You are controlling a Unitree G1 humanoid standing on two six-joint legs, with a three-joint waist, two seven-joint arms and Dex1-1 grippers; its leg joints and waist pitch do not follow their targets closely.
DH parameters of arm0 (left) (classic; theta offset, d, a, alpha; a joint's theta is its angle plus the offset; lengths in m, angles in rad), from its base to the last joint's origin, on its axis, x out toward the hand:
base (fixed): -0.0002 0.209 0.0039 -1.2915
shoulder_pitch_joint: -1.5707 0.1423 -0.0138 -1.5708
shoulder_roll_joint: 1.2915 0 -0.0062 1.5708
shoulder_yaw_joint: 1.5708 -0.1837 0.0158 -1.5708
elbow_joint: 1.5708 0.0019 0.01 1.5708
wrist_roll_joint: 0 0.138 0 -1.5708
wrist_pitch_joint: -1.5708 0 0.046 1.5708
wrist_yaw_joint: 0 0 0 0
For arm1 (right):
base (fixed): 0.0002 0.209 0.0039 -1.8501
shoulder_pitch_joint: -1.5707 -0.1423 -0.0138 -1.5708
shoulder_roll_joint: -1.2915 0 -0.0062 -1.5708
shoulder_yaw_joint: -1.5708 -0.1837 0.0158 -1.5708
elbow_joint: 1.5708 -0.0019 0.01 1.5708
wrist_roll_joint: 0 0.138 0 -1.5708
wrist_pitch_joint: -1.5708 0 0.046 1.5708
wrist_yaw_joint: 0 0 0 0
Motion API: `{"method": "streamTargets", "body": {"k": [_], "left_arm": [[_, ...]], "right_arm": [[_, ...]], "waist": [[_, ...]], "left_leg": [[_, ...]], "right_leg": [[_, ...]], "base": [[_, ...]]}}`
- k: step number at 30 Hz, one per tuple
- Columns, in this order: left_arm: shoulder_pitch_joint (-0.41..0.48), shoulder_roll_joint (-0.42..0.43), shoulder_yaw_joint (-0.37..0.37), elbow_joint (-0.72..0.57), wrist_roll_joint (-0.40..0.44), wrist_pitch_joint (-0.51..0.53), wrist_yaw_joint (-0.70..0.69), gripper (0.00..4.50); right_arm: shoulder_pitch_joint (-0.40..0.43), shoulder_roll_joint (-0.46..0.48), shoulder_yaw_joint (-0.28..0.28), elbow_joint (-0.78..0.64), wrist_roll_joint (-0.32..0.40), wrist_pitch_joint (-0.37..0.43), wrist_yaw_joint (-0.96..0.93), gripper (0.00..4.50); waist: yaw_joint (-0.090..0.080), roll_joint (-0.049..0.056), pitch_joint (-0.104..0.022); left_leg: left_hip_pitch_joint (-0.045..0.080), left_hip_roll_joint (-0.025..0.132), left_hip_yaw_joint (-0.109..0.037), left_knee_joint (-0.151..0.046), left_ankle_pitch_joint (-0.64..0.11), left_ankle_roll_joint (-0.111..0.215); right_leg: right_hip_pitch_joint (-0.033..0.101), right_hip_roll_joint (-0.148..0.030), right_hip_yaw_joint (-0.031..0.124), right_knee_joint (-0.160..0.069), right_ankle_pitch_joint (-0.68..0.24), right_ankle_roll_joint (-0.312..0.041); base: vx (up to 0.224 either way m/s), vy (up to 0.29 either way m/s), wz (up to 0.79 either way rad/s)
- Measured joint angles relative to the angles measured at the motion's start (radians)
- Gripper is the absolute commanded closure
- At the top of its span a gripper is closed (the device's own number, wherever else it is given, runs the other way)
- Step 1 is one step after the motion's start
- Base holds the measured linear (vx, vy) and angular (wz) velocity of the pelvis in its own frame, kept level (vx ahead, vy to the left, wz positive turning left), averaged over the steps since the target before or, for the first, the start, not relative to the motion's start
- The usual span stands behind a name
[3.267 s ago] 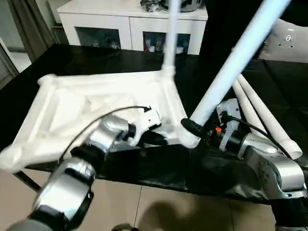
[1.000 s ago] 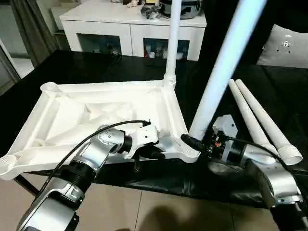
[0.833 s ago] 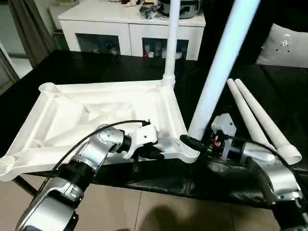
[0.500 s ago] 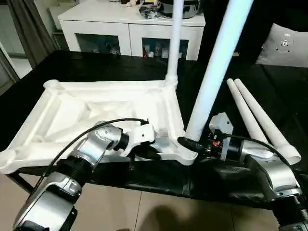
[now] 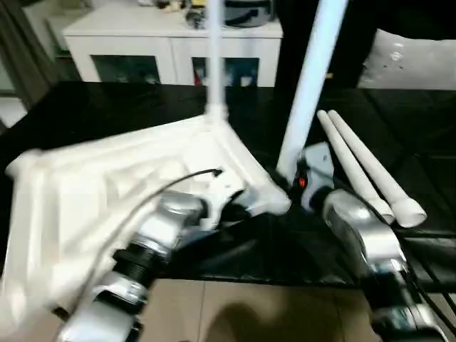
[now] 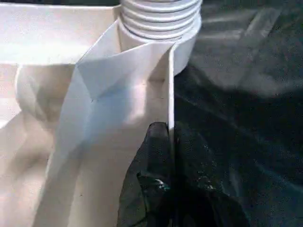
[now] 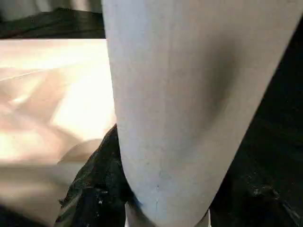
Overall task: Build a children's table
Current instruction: Rotate leg to tighten
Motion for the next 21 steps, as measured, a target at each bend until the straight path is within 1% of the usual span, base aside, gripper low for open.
{"method": "streamTargets", "body": {"k": [1, 2, 3, 4, 5, 6, 7, 8, 10, 14, 18, 19, 20, 21], "left_arm": [[0.005, -0.002, -0.001, -0.001, 0.003, 0.000, 0.007, 4.50], [0.009, -0.005, -0.002, -0.002, 0.005, 0.000, 0.014, 4.50], [0.016, -0.013, -0.002, -0.006, 0.005, -0.002, 0.026, 4.50], [0.015, -0.016, -0.002, -0.009, 0.006, -0.003, 0.035, 4.50], [0.015, -0.015, -0.005, -0.016, 0.008, -0.002, 0.039, 4.50], [0.015, -0.015, -0.010, -0.019, 0.011, 0.000, 0.042, 4.50], [0.016, -0.010, -0.017, -0.029, 0.016, 0.005, 0.047, 4.50], [0.016, -0.005, -0.020, -0.038, 0.017, 0.009, 0.047, 4.50], [0.017, 0.004, -0.022, -0.045, 0.022, 0.014, 0.048, 4.50], [0.018, 0.016, -0.022, -0.049, 0.033, 0.008, 0.054, 4.50], [0.018, 0.021, -0.025, -0.049, 0.036, -0.005, 0.055, 4.50], [0.019, 0.027, -0.030, -0.050, 0.035, -0.010, 0.055, 4.50], [0.019, 0.030, -0.033, -0.051, 0.035, -0.014, 0.055, 4.50], [0.019, 0.034, -0.037, -0.051, 0.035, -0.021, 0.054, 4.50]], "right_arm": [[0.001, 0.003, 0.001, 0.004, -0.002, 0.000, -0.008, 2.63], [0.001, 0.008, 0.001, 0.006, -0.005, 0.002, -0.015, 2.63], [0.000, 0.009, 0.002, 0.005, -0.008, 0.008, -0.019, 2.63], [-0.008, 0.010, 0.001, 0.005, -0.010, 0.011, -0.024, 2.63], [-0.010, 0.012, 0.000, 0.005, -0.011, 0.011, -0.028, 2.63], [-0.009, 0.013, -0.001, 0.004, -0.013, 0.012, -0.033, 2.63], [-0.012, 0.020, -0.001, 0.005, -0.021, 0.015, -0.039, 2.63], [-0.014, 0.026, -0.001, 0.005, -0.023, 0.016, -0.044, 2.63], [-0.022, 0.031, -0.001, 0.016, -0.026, 0.016, -0.052, 2.63], [-0.039, 0.035, -0.001, 0.034, -0.029, 0.016, -0.056, 2.63], [-0.041, 0.035, -0.001, 0.035, -0.030, 0.015, -0.055, 2.63], [-0.041, 0.036, -0.001, 0.035, -0.030, 0.014, -0.054, 2.28], [-0.041, 0.036, -0.001, 0.035, -0.030, 0.013, -0.052, 2.28], [-0.041, 0.036, -0.001, 0.038, -0.030, 0.013, -0.048, 2.04]], "waist": [[0.007, -0.013, -0.001], [0.008, -0.021, -0.002], [0.017, -0.032, 0.002], [0.030, -0.027, 0.002], [0.040, -0.019, 0.000], [0.041, -0.014, -0.003], [0.037, -0.009, -0.008], [0.031, -0.012, -0.008], [0.023, -0.016, -0.010], [0.023, -0.019, -0.008], [0.023, -0.019, -0.008], [0.023, -0.019, -0.008], [0.023, -0.020, -0.007], [0.022, -0.020, -0.007]], "left_leg": [[0.008, -0.009, 0.008, -0.002, -0.001, -0.002], [0.020, -0.014, 0.012, -0.003, -0.009, -0.014], [0.021, -0.022, 0.010, 0.010, -0.022, -0.015], [0.016, -0.022, -0.002, 0.017, -0.031, -0.007], [0.010, -0.019, -0.012, 0.010, -0.027, -0.011], [0.009, -0.016, -0.016, 0.005, -0.014, -0.013], [0.008, -0.010, -0.017, 0.003, -0.013, -0.014], [0.005, -0.008, -0.017, 0.003, -0.013, -0.014], [0.004, -0.009, -0.015, 0.004, -0.013, -0.014], [0.005, -0.009, -0.014, 0.003, -0.013, -0.014], [0.005, -0.009, -0.014, 0.000, -0.013, -0.014], [0.005, -0.009, -0.014, 0.000, -0.013, -0.014], [0.005, -0.008, -0.014, 0.000, -0.013, -0.014], [0.005, -0.008, -0.014, -0.001, -0.013, -0.014]], "right_leg": [[-0.012, -0.001, 0.020, 0.016, -0.012, -0.003], [-0.018, -0.001, 0.034, 0.022, -0.011, -0.003], [-0.021, -0.010, 0.031, 0.023, -0.011, -0.003], [-0.018, -0.012, 0.025, 0.024, -0.011, -0.003], [-0.018, -0.013, 0.013, 0.021, -0.011, -0.002], [-0.016, -0.011, 0.004, 0.013, -0.011, -0.002], [-0.013, -0.006, 0.001, 0.003, -0.010, -0.002], [-0.013, -0.003, 0.002, 0.001, -0.010, -0.003], [-0.013, -0.004, 0.005, -0.001, 0.001, -0.013], [-0.014, -0.005, 0.003, -0.001, 0.002, -0.014], [-0.015, -0.004, 0.003, -0.001, 0.002, -0.014], [-0.015, -0.004, 0.003, -0.001, 0.002, -0.014], [-0.015, -0.004, 0.003, -0.001, 0.002, -0.014], [-0.015, -0.004, 0.002, -0.001, 0.002, -0.014]], "base": [[0.000, 0.000, 0.00], [0.000, 0.000, 0.00], [0.078, -0.037, 0.06], [0.070, -0.010, -0.25], [0.070, -0.010, -0.25], [0.072, 0.016, -0.20], [0.000, 0.000, 0.00], [0.000, 0.000, 0.00], [0.000, 0.000, 0.00], [0.000, 0.000, 0.00], [0.000, 0.000, 0.00], [0.000, 0.000, 0.00], [0.000, 0.000, 0.00], [0.000, 0.000, 0.00]]}}
